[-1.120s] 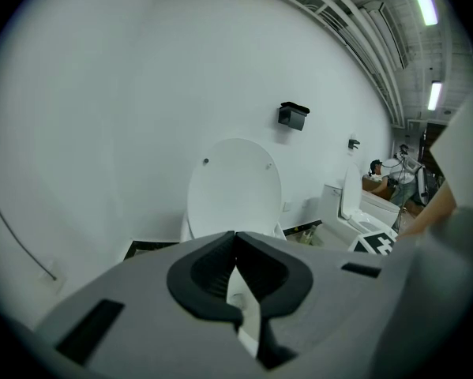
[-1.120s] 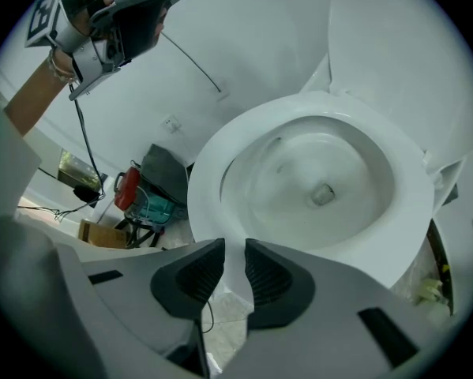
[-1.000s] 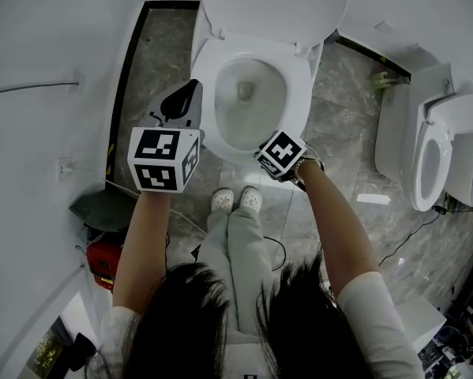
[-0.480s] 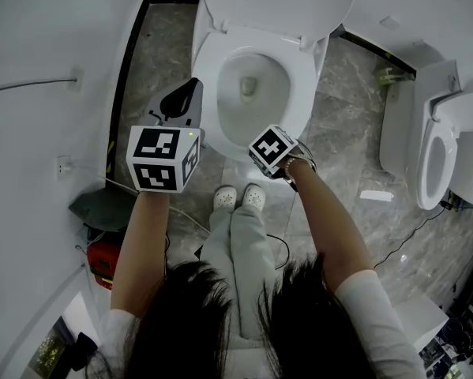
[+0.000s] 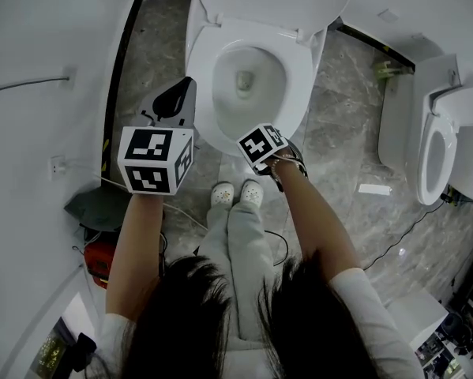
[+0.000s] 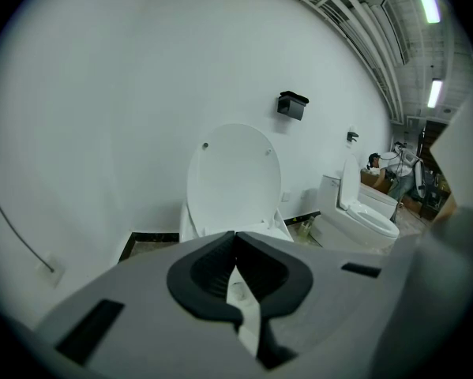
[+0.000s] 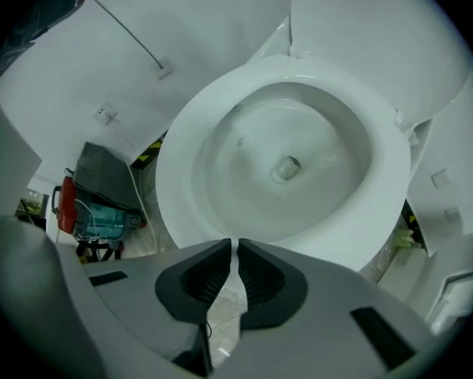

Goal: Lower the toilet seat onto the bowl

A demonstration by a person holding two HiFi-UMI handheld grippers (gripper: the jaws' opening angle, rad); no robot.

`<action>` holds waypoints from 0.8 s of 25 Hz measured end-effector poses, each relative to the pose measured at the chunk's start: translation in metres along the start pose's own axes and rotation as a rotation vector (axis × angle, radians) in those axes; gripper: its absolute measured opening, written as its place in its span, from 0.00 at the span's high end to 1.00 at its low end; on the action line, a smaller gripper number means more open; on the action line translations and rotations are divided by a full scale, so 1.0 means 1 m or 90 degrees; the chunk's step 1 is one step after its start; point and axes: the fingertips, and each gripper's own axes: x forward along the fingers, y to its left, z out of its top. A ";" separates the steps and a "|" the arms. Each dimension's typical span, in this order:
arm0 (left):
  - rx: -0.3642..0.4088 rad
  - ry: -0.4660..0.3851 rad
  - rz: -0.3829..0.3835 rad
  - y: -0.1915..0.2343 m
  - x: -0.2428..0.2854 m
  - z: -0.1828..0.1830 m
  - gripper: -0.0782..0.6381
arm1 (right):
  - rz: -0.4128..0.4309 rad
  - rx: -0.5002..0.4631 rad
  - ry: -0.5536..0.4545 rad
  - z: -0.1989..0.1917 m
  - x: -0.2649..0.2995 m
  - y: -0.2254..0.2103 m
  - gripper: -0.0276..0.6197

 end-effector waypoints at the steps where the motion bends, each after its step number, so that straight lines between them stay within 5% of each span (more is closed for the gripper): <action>1: -0.001 0.000 0.000 0.000 0.000 -0.001 0.88 | 0.000 0.003 0.003 0.000 0.000 0.000 0.88; 20: -0.004 0.002 0.000 -0.005 -0.005 0.008 0.88 | -0.005 0.046 -0.015 -0.007 -0.026 -0.010 0.91</action>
